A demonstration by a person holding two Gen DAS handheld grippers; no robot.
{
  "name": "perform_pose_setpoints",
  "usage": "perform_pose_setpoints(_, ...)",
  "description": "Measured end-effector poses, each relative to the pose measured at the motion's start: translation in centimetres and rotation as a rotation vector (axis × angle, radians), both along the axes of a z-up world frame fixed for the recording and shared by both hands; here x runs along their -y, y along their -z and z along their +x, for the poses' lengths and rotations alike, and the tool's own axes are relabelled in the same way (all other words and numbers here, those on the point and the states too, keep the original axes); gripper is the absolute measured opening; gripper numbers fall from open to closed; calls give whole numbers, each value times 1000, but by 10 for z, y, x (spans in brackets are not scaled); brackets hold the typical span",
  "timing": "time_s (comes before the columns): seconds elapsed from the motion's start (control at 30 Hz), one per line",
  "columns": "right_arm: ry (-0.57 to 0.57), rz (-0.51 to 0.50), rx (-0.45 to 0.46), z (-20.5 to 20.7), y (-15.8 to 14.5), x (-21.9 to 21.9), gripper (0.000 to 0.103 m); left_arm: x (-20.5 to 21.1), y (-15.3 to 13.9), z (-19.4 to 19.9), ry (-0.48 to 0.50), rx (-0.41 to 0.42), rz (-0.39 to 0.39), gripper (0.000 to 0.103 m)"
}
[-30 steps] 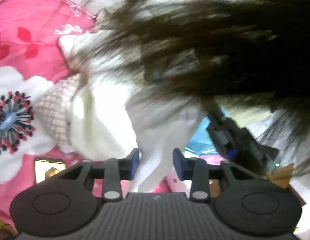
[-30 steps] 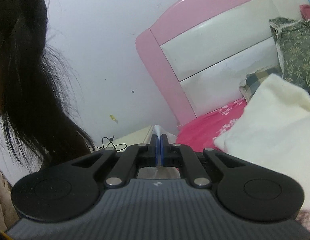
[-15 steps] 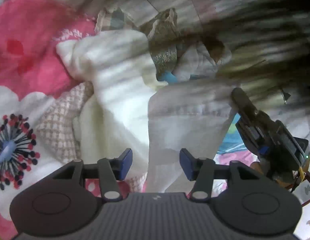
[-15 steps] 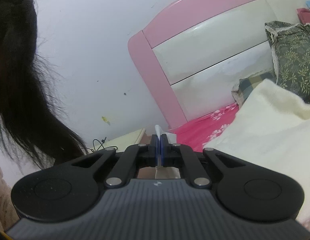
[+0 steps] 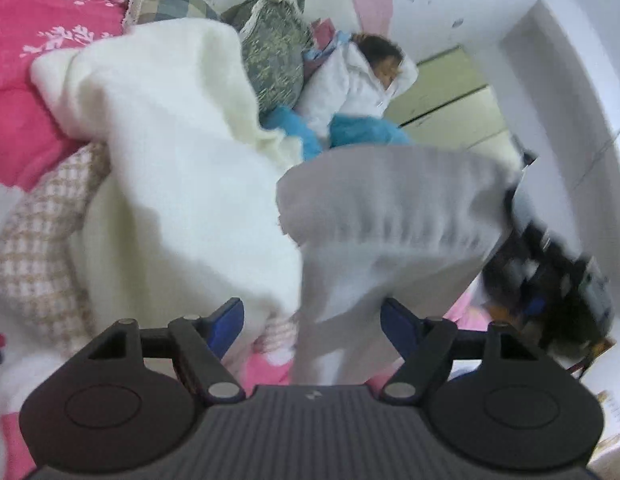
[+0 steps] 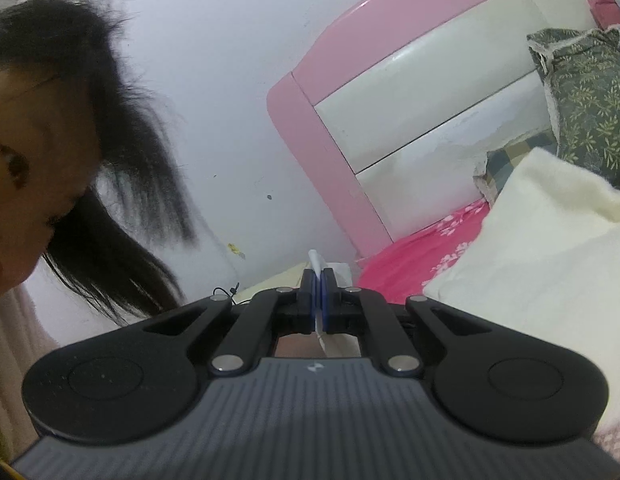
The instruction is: Fold clothes
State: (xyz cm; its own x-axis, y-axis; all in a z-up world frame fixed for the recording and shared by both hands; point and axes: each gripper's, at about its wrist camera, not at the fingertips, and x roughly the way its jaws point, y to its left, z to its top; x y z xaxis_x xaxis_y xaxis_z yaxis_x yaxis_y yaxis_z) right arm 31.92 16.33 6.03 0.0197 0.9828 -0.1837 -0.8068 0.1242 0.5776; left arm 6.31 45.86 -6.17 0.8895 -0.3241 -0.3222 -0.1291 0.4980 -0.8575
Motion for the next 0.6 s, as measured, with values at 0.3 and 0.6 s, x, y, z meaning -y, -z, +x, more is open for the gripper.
perform_pose_setpoints(0.3,45,6,63,17,4,-2,1,-5,-1,5,-68,-14,32,50)
perform_pose_setpoints(0.6,267,-297,184,56,81,-39,8,-13,-3,10,-147,-111,132,36)
